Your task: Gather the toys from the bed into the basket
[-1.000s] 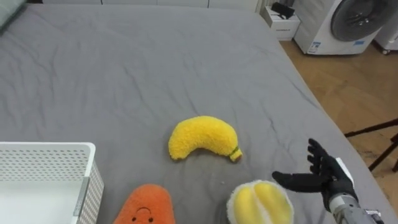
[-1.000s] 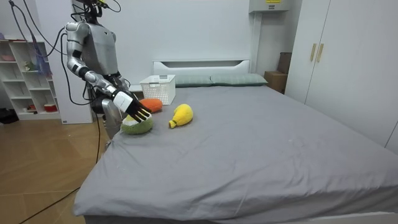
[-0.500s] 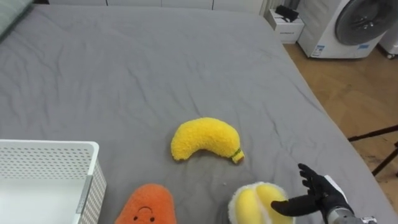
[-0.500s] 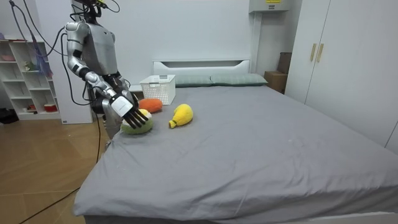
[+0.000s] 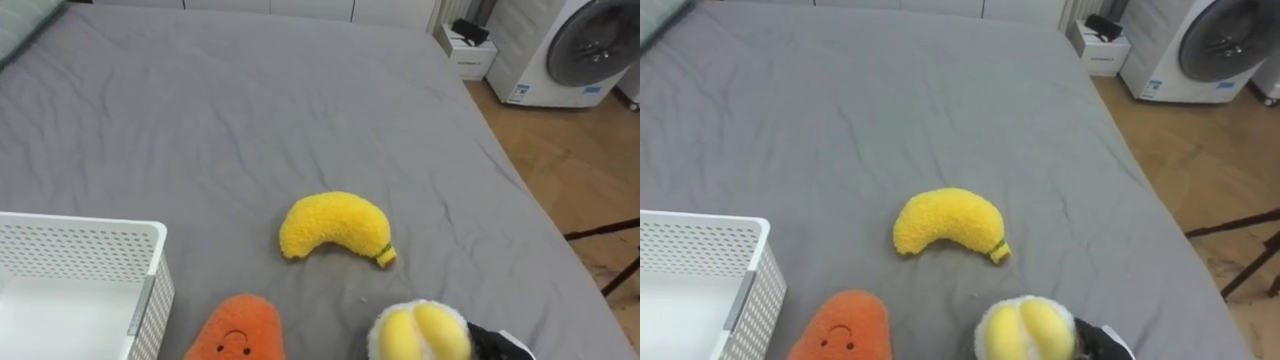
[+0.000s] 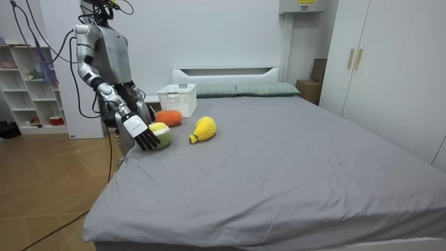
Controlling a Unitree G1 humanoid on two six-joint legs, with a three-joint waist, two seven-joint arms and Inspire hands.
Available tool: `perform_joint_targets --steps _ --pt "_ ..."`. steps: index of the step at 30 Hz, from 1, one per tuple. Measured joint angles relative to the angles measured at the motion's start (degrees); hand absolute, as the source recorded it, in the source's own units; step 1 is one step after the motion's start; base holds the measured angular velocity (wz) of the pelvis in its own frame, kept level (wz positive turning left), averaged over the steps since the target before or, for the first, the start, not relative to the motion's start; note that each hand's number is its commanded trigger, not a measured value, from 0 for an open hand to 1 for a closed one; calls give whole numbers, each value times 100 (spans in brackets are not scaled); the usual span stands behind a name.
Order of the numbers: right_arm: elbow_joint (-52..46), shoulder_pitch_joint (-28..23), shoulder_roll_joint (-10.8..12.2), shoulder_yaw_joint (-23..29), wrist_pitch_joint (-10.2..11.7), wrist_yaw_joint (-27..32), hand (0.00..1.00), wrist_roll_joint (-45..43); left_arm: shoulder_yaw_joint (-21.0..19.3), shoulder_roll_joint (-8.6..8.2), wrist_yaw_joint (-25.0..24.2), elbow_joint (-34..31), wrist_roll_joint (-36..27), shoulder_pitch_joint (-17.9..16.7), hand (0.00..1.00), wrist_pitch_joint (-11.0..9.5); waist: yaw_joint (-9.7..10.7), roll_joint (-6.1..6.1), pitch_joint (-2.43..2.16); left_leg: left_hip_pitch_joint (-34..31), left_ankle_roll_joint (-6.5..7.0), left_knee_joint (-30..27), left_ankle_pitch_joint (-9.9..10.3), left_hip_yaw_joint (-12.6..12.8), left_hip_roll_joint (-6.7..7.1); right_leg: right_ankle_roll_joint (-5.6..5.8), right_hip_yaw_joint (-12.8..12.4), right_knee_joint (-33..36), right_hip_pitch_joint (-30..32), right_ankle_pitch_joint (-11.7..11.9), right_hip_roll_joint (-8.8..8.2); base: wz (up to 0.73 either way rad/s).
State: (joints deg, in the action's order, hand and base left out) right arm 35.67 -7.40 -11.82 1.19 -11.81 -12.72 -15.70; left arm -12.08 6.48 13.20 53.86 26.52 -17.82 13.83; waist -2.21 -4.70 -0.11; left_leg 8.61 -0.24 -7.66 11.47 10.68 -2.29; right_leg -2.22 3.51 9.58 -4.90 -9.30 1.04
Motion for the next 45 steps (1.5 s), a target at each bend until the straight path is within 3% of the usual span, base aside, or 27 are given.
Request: perform_joint_targets --steps 1,10,18,36,45 --pt "0 7 5 1 2 7 100 -8 0 -1 0 0 0 2 0 -3 -6 0 0 0 0 0 0 -2 1 0 2 0 -2 0 0 5" --pt "-2 31 100 -26 40 117 100 -91 118 -8 -3 0 1 49 0 18 -119 41 8 -30 -1 4 0 -21 0 -1 57 -1 4 1 -2 1" --pt "3 32 222 -392 33 157 100 -304 279 -36 -41 -2 2 75 0 74 -154 125 8 -37 -1 4 0 -16 -2 0 58 4 9 0 -3 0" --pt "-26 37 229 -382 36 166 100 -252 212 -35 -112 -98 2 47 0 107 -125 84 -12 -40 0 -6 -1 -58 12 0 63 3 -8 0 -11 0" --pt "-1544 160 185 -79 35 223 100 -129 214 -38 -122 10 -5 144 0 99 -74 120 7 -76 1 -12 -4 -120 29 5 117 -3 25 -4 -23 2"
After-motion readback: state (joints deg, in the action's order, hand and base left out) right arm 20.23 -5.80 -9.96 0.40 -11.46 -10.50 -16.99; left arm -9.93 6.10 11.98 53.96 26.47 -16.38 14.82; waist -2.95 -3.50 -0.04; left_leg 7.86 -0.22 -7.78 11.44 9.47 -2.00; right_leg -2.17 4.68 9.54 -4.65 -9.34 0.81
